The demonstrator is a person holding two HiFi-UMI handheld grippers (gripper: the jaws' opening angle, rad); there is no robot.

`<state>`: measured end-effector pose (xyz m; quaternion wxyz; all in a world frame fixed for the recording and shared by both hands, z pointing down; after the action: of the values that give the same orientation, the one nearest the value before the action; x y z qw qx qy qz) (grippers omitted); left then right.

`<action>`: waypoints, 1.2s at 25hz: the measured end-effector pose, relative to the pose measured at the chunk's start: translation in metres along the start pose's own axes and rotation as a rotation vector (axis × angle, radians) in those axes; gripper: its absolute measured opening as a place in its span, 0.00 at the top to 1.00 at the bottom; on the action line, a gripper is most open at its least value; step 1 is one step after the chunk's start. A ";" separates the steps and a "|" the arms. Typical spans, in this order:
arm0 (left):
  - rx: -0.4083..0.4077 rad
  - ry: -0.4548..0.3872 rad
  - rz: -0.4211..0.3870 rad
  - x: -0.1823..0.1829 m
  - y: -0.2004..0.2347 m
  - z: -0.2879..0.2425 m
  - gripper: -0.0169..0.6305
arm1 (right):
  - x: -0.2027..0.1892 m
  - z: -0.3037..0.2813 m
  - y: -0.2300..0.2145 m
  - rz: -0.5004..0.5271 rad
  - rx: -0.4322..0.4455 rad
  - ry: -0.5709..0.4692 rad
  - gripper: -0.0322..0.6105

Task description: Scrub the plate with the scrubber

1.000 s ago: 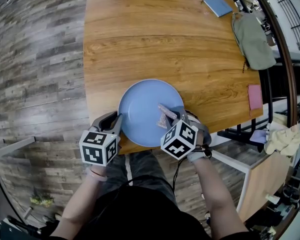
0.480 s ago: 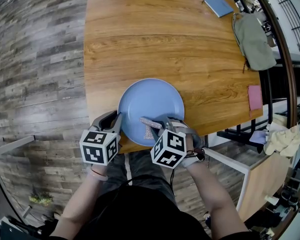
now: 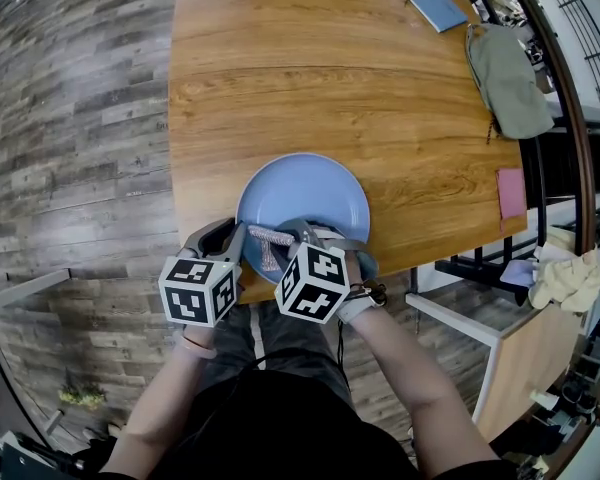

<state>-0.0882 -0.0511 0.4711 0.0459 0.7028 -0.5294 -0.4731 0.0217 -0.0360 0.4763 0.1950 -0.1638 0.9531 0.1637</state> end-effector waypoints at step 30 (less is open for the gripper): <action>-0.010 0.005 -0.030 0.000 0.000 0.001 0.90 | -0.069 0.008 -0.103 -0.272 -0.396 0.086 0.85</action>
<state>-0.0887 -0.0507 0.4709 0.0439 0.7117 -0.5161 -0.4745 0.1235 -0.1078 0.4727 0.1385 -0.3323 0.8790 0.3127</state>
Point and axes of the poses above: the fingertips, and each gripper's own axes: z backward along the fingers, y to its left, x out of its top, the point moved 6 cm from there along z, backward along the fingers, and after that the axes turned 14 degrees about -x, right-handed, at the moved point
